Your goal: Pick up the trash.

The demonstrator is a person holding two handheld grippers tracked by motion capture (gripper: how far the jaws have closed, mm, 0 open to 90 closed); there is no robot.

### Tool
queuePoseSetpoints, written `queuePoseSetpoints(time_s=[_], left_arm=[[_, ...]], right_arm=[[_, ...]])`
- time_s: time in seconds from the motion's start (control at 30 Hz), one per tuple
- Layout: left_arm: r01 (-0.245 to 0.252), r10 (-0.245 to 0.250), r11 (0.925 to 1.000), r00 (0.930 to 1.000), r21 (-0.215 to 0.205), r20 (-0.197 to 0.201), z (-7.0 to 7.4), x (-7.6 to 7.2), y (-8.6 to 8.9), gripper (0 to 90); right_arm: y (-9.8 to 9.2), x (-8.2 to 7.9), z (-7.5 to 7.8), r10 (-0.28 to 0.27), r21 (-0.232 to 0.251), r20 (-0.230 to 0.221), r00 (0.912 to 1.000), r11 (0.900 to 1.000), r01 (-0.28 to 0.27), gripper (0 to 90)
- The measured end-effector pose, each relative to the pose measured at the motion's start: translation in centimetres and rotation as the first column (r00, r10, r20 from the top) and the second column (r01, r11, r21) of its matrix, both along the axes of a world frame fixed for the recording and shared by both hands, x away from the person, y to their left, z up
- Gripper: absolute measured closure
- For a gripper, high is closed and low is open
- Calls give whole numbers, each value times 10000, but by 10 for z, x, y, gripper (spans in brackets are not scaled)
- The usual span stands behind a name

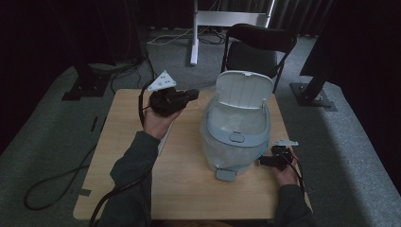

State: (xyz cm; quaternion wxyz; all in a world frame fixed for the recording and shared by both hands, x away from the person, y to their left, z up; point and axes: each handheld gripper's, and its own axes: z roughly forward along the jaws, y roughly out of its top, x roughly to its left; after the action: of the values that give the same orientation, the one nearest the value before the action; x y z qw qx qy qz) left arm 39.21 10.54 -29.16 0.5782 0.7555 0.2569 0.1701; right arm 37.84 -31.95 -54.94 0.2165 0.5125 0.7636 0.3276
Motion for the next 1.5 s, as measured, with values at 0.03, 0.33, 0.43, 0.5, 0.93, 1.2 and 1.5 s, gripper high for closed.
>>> queuePoseSetpoints(time_s=[0.03,0.33,0.43,0.5,0.93,1.2,1.5], left_arm=[[16,-16,10000,10000,-12,-8,0,0,-1,864],[268,-268,9996,9996,13,-77,-1,1,-13,864],[368,-368,9993,9993,-14,-106,-1,2,-17,864],[392,-392,9992,9992,-62,-111,-2,1,-19,864],[708,-709,9974,9974,-164,-93,-2,-2,-31,863],[1238,-1249,9920,9906,-233,-562,-7,1,-37,722],[973,-991,9946,9937,-359,-532,-6,2,-26,699]], right_arm=[[0,0,0,0,0,1,10000,10000,0,116],[0,0,0,0,2,-2,10000,10000,0,116],[0,0,0,0,2,0,10000,10000,0,116],[0,0,0,0,1,0,10000,10000,0,116],[0,0,0,-1,1,0,10000,10000,1,116],[0,0,0,-1,2,0,10000,10000,1,116],[0,0,0,-1,1,0,10000,10000,1,116]])
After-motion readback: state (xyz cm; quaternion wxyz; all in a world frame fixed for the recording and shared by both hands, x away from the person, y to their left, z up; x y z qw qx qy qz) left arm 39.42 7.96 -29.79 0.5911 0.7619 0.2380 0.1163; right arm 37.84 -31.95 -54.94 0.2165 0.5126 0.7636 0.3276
